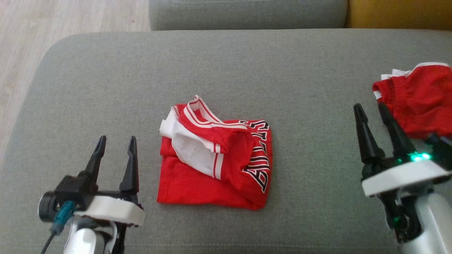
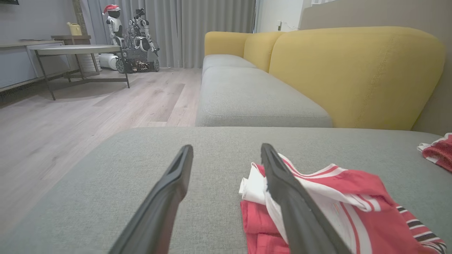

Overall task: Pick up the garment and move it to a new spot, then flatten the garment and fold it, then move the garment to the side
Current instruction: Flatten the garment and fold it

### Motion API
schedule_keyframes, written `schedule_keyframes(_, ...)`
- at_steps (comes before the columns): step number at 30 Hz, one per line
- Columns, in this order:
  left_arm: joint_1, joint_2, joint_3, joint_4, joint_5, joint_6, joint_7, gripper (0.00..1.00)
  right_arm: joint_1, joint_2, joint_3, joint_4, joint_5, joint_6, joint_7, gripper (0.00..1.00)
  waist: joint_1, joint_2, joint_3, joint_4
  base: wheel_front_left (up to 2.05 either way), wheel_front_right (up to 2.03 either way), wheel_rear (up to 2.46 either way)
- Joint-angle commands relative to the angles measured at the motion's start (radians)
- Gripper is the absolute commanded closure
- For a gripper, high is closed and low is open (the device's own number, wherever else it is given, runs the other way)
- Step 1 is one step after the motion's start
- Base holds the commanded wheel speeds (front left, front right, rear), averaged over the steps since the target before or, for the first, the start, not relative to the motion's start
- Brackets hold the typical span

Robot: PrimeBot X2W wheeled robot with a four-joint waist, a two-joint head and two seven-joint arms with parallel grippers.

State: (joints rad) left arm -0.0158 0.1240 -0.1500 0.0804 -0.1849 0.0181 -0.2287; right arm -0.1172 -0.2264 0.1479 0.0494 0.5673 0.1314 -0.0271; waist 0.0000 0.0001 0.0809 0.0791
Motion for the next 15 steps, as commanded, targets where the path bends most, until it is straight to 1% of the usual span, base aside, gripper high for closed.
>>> schedule_keyframes(1, -0.022, 0.021, 0.037, -0.043, -0.003, 0.008, 0.006, 0.0, 0.001, 0.006, -0.006, -0.064, -0.05, -0.001, 0.006, 0.0, 0.0, -0.0001, -0.004, -0.003, 0.0, 0.0, 0.0)
schedule_keyframes(3, -0.016, 0.028, 0.039, -0.047, -0.002, 0.01, 0.011, 0.0, 0.032, 0.014, -0.032, -0.097, -0.112, -0.001, 0.019, 0.0, 0.0, -0.0001, -0.012, -0.007, 0.0, 0.0, 0.0)
schedule_keyframes(9, 0.011, 0.039, 0.033, -0.06, 0.0, 0.015, 0.025, 0.0, 0.122, 0.041, -0.081, -0.169, -0.24, -0.001, 0.042, 0.0, 0.0, -0.0001, -0.035, -0.012, 0.0, 0.0, 0.0)
schedule_keyframes(15, 0.049, 0.045, 0.026, -0.064, -0.001, 0.021, 0.035, 0.0, 0.201, 0.082, -0.109, -0.208, -0.293, -0.001, 0.06, 0.0, 0.0, -0.0001, -0.056, -0.018, 0.0, 0.0, 0.0)
